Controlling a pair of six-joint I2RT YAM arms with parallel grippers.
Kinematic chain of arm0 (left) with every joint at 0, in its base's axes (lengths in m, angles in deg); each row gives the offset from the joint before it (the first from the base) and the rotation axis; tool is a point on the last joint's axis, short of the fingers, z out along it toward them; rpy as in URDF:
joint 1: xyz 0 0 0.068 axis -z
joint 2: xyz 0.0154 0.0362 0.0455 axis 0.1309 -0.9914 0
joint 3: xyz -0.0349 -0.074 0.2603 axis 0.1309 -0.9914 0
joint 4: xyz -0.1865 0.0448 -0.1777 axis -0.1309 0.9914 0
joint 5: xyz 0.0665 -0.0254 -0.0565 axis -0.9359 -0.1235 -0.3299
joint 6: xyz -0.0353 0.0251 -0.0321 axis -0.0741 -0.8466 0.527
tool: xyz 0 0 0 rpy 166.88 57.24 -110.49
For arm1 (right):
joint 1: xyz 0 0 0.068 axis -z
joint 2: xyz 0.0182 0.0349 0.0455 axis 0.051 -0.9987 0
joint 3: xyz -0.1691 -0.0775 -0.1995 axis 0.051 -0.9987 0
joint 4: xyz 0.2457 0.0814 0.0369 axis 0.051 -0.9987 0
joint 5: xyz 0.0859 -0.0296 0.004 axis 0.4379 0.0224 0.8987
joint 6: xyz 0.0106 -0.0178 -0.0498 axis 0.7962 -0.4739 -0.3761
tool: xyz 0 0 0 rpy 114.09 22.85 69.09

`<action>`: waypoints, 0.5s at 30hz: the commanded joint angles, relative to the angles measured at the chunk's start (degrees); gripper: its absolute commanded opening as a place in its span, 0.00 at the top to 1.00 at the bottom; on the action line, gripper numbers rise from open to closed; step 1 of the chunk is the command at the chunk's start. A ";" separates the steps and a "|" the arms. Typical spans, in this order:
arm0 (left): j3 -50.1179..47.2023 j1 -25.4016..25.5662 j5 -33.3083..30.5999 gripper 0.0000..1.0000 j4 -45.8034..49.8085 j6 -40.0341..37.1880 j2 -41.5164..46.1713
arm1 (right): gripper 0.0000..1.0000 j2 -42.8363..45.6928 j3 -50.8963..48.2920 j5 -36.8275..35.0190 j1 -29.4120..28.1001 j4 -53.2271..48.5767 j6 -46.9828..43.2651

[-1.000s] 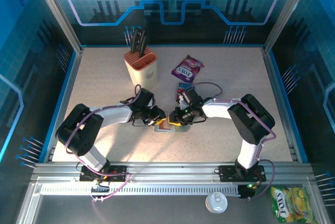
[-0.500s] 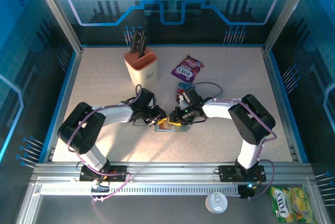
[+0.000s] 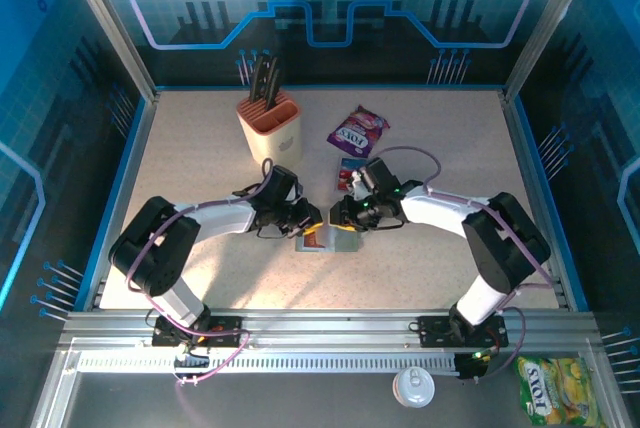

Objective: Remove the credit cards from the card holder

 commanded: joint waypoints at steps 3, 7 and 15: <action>3.84 2.06 1.29 0.80 0.30 0.69 -2.27 | 0.64 3.74 -0.85 -1.52 2.22 -4.13 -2.39; 5.97 3.48 1.45 0.82 0.36 0.52 -4.59 | 0.64 5.30 -2.64 -1.60 3.30 -4.65 -2.80; 10.96 5.18 2.07 0.82 1.20 -0.35 -8.95 | 0.63 8.17 -4.25 -1.85 4.87 -5.34 -3.11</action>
